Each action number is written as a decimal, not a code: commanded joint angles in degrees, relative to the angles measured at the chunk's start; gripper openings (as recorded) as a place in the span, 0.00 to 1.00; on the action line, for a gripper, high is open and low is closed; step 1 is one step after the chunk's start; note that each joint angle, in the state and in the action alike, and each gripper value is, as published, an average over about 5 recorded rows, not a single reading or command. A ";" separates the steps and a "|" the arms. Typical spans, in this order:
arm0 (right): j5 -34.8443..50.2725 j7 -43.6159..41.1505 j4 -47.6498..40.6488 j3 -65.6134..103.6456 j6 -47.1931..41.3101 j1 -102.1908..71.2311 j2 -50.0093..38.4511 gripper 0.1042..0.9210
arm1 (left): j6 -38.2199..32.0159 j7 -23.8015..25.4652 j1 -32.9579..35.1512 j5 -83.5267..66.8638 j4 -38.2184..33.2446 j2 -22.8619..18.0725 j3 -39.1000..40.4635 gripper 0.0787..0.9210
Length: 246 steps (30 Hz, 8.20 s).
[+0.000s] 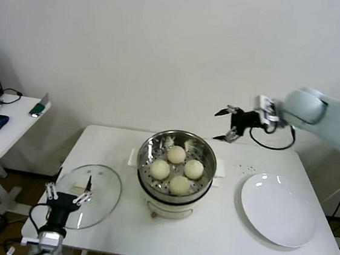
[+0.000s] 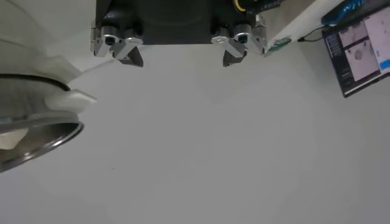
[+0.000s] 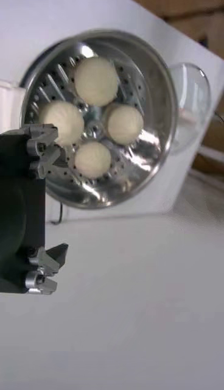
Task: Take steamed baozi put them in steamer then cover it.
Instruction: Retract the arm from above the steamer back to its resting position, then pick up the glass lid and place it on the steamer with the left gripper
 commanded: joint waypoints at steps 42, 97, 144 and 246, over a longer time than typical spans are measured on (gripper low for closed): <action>-16.65 19.91 20.13 128.99 9.90 -123.98 18.19 0.88 | 7.84 -1.58 -0.08 29.95 -2.51 -0.55 -1.61 0.88; -24.11 20.63 17.56 133.31 9.55 -130.91 29.61 0.88 | 9.95 -0.75 -12.68 76.73 23.35 5.29 5.35 0.88; -26.44 19.56 16.51 134.65 10.77 -130.36 29.85 0.88 | 10.98 -4.86 -12.15 65.13 16.84 8.36 6.13 0.09; -29.48 18.64 8.17 135.52 12.39 -123.66 28.81 0.88 | 43.17 20.94 -42.00 75.29 17.83 -5.76 49.07 0.09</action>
